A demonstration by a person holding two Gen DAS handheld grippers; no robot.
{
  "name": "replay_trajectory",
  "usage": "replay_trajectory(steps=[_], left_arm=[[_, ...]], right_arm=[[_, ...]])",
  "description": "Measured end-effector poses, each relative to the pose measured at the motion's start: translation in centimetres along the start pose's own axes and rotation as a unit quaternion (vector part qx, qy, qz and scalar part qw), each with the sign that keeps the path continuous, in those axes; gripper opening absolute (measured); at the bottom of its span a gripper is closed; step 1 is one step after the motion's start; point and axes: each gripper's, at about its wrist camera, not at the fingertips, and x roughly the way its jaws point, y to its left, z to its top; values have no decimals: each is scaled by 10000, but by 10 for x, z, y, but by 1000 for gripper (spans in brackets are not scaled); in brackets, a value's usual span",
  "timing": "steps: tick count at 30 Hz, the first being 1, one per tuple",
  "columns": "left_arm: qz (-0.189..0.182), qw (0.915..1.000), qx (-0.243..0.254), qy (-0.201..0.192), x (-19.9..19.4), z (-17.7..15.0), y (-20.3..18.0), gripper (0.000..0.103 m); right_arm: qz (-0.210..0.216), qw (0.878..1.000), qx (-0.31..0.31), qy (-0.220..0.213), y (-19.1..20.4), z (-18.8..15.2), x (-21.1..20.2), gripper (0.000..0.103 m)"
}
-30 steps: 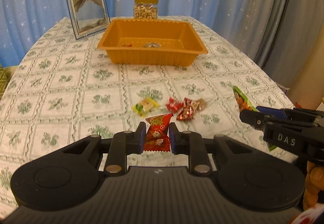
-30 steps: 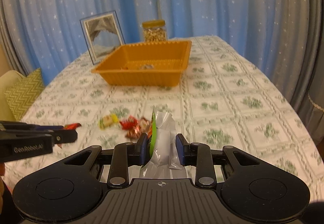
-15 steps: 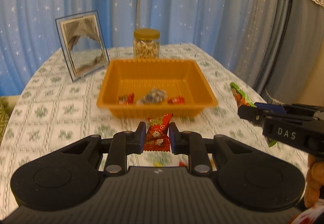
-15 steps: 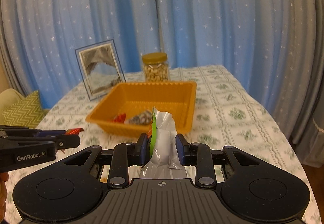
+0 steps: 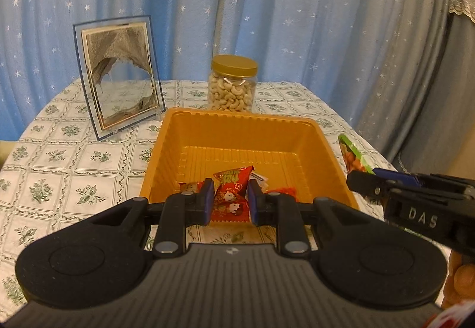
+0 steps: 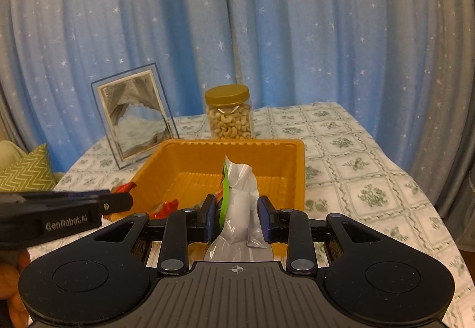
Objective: Organize snacks
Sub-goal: 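Carry both items over the orange tray and open both tools to drop them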
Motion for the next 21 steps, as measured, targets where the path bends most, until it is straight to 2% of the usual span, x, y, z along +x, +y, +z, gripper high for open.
replay_trajectory(steps=[5,9,19,21], left_arm=[[-57,9998,-188,92,27,6,15,21],[3,9999,-121,60,42,14,18,21],[-290,9995,-127,22,78,27,22,22],[-303,9995,-99,26,83,28,23,25]], right_arm=[[-69,9997,196,85,-7,11,32,31],[-103,9991,376,174,-15,16,53,31],[-147,9974,650,272,-24,20,78,31],[-136,9973,658,301,-23,19,80,31]])
